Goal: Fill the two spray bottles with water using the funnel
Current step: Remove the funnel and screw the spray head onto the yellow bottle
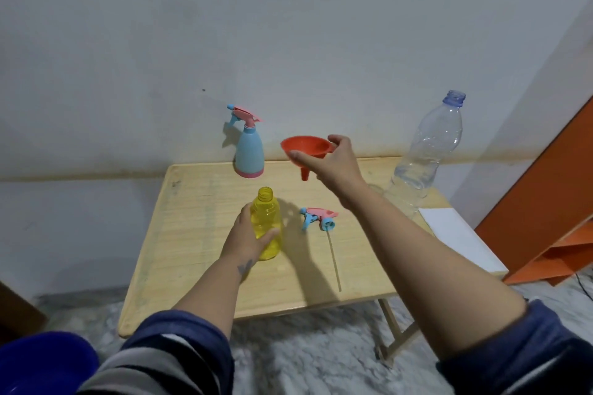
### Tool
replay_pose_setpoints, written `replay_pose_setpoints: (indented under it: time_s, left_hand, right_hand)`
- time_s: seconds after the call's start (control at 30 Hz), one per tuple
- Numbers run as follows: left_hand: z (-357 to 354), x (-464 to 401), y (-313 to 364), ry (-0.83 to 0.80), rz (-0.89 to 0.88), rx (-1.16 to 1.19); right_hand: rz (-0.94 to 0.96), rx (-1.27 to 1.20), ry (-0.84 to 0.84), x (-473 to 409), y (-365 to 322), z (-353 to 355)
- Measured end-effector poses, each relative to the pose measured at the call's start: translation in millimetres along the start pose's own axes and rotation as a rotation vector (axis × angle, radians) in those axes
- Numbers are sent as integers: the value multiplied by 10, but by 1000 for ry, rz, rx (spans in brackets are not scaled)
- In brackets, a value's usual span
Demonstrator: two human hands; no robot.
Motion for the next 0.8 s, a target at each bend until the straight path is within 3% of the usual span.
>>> replay_pose_setpoints:
  time_s: [0.27, 0.43, 0.7, 0.8]
  left_hand:
    - [13, -26, -50, 16, 10, -17]
    - [0, -15, -66, 26, 0, 0]
    - [5, 41, -11, 57, -14, 40]
    - [3, 54, 4, 65, -11, 27]
  right_hand:
    - [-269, 273, -59, -120, 1157, 174]
    - [-454, 390, -1, -102, 1866, 228]
    - [-502, 386, 9, -166, 2189, 232]
    - [-465, 552, 80, -197, 2078, 315]
Point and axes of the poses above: each hand's wrist, its own x-axis away from the middle knuckle, its own z-axis out of the back of the hand, y = z × x, the point moved 8 cm from there along -x, towards the middle knuckle, and after that the axes turned 14 degrees about x, right-handed, at the moved point
